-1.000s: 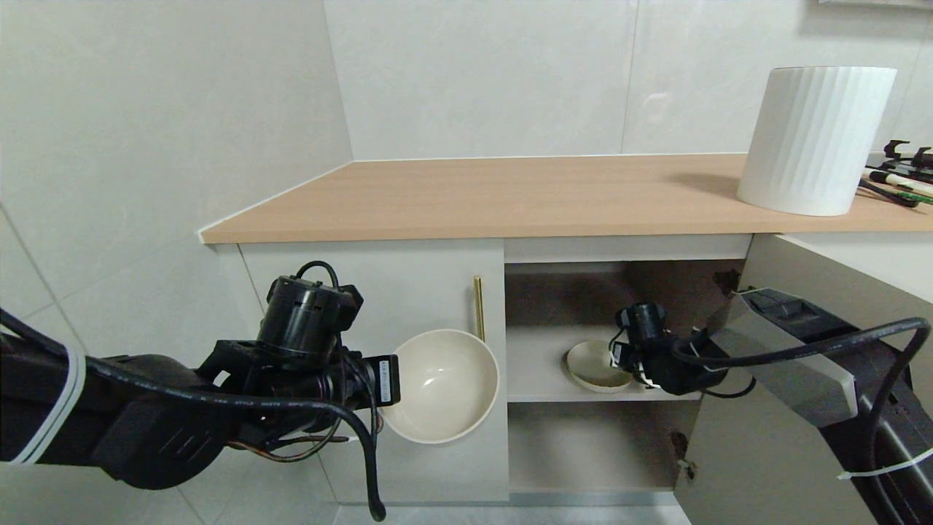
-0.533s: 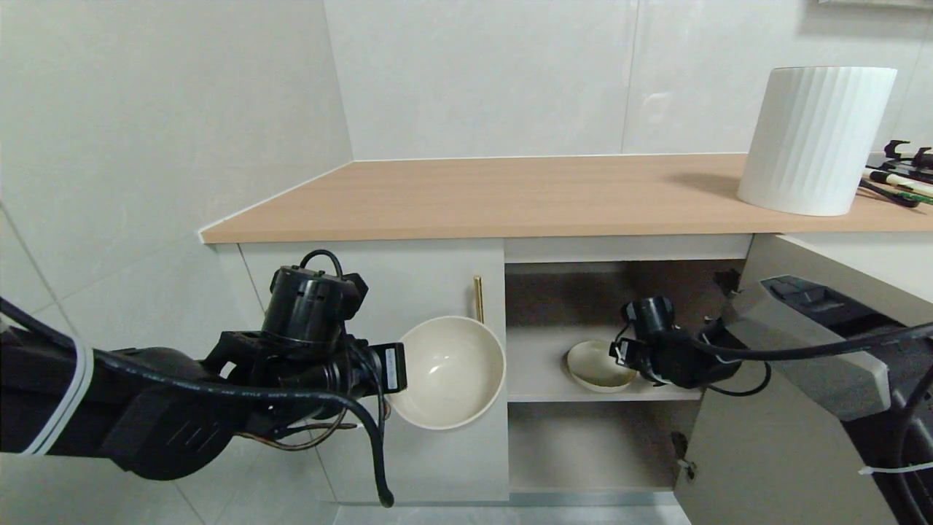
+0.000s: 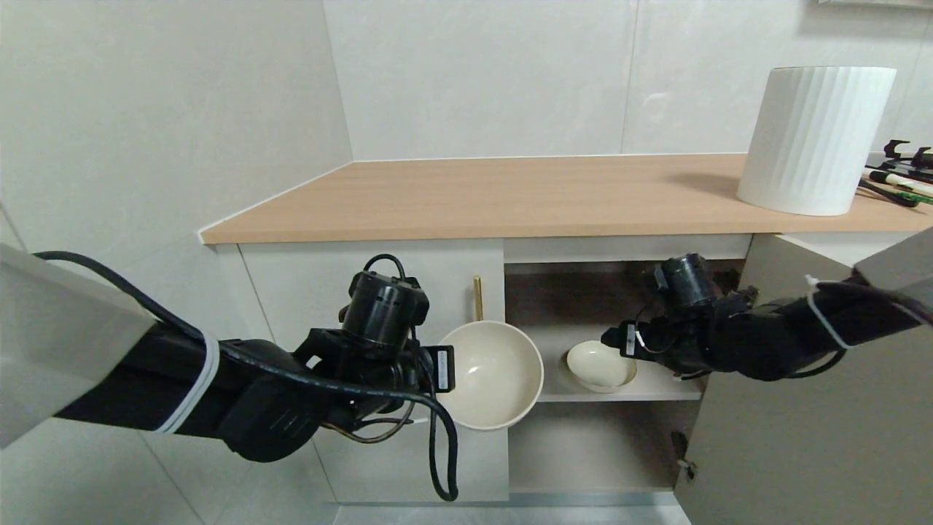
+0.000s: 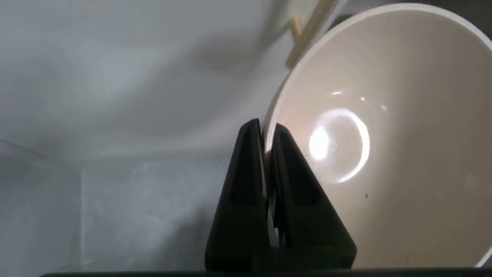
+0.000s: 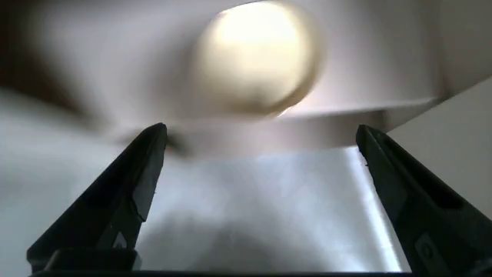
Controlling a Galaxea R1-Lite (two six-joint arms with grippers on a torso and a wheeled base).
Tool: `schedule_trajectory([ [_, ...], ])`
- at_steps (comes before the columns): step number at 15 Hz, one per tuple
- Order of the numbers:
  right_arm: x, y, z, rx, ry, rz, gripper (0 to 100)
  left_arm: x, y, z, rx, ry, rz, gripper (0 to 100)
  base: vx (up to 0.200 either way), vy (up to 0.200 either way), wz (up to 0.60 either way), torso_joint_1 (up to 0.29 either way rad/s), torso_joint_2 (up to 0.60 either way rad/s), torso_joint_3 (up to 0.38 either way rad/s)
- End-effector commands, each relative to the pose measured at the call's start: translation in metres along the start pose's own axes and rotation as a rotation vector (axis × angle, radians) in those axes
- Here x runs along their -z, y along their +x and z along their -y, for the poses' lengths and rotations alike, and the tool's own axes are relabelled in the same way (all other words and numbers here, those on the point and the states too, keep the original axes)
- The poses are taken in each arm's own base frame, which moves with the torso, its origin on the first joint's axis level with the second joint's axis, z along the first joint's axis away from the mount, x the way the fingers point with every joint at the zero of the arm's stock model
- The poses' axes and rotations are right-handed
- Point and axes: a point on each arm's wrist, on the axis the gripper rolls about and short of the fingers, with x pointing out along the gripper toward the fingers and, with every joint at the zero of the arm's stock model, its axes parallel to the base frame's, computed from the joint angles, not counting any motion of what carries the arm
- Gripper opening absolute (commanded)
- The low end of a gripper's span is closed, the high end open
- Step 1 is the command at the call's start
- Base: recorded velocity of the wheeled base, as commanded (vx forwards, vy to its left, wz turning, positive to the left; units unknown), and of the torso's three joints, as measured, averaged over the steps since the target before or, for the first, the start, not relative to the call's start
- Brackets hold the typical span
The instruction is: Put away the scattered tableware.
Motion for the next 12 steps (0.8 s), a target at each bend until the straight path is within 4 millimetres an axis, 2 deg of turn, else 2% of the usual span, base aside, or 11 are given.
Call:
schedule_trajectory([
  [1,0.001,-0.096,-0.029,-0.188,-0.084,-0.007,100,0.019,0.015,0.009,-0.013,0.035,-0.057,0,0.0,0.0,0.0,0.0,0.0,0.0],
  [3,0.017,-0.115,-0.042,-0.225,-0.148,-0.063,100,0.036,0.019,0.016,-0.042,0.074,-0.083,0,0.0,0.0,0.0,0.0,0.0,0.0],
  [5,0.035,-0.119,-0.049,-0.239,-0.23,-0.107,100,0.041,0.021,0.02,-0.054,0.089,-0.087,0,0.0,0.0,0.0,0.0,0.0,0.0],
  [7,0.057,-0.108,-0.052,-0.227,-0.332,-0.169,100,0.039,0.018,0.021,-0.051,0.085,-0.078,0,0.0,0.0,0.0,0.0,0.0,0.0],
  [12,0.073,-0.08,-0.06,-0.202,-0.345,-0.214,100,0.04,0.002,0.028,-0.018,0.099,-0.065,0,0.0,0.0,0.0,0.0,0.0,0.0],
])
